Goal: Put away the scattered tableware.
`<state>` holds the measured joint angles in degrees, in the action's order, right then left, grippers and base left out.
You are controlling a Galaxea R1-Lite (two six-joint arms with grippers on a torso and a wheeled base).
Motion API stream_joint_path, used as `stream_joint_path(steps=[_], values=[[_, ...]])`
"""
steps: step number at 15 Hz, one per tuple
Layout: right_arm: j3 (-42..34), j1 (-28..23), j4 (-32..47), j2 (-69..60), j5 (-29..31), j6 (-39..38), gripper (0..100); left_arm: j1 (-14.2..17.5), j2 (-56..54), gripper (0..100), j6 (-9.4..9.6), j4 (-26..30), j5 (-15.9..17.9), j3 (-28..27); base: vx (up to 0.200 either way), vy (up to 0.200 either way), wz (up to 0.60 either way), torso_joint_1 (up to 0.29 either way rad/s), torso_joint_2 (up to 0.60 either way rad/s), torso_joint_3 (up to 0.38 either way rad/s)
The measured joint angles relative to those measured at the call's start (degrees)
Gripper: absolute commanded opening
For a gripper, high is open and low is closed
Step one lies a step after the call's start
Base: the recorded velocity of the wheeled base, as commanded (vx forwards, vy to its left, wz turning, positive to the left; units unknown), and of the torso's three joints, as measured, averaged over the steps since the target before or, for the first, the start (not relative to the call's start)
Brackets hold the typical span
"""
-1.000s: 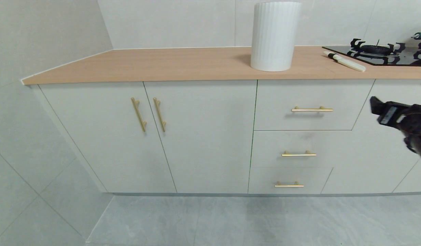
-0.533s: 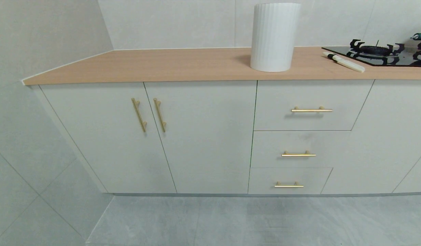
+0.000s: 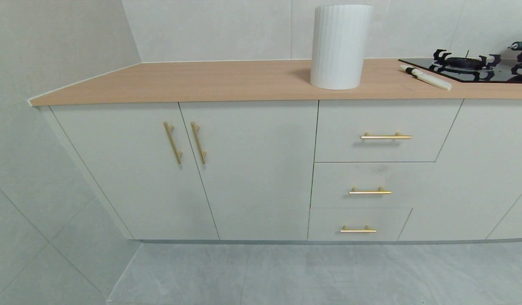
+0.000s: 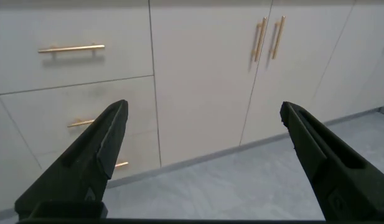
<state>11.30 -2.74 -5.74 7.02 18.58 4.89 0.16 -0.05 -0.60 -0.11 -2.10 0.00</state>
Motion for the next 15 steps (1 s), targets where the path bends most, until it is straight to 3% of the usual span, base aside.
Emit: stream_joint_path(steps=[2, 8, 12, 15], values=[[-2.18, 2.58, 0.13, -2.89, -6.99, -1.52, 100, 0.0, 0.0, 100, 0.02, 0.0, 0.02, 0.0, 0.0, 0.0, 0.0, 0.0, 0.0, 0.0], [-10.51, 2.93, 2.57, -6.81, -11.54, -2.57, 100, 0.0, 0.0, 100, 0.0, 0.01, 0.0, 0.0, 0.0, 0.0, 0.0, 0.0, 0.0, 0.0], [-11.14, 2.9, 5.81, -7.13, -18.55, -5.92, 100, 0.02, 0.0, 100, 0.02, 0.01, 0.0, 0.0, 0.0, 0.0, 0.0, 0.0, 0.0, 0.0], [-11.25, 2.88, 5.56, -7.18, -19.07, -5.07, 100, 0.0, 0.0, 100, 0.05, 0.0, 0.0, 0.0, 0.0, 0.0, 0.0, 0.0, 0.0, 0.0]])
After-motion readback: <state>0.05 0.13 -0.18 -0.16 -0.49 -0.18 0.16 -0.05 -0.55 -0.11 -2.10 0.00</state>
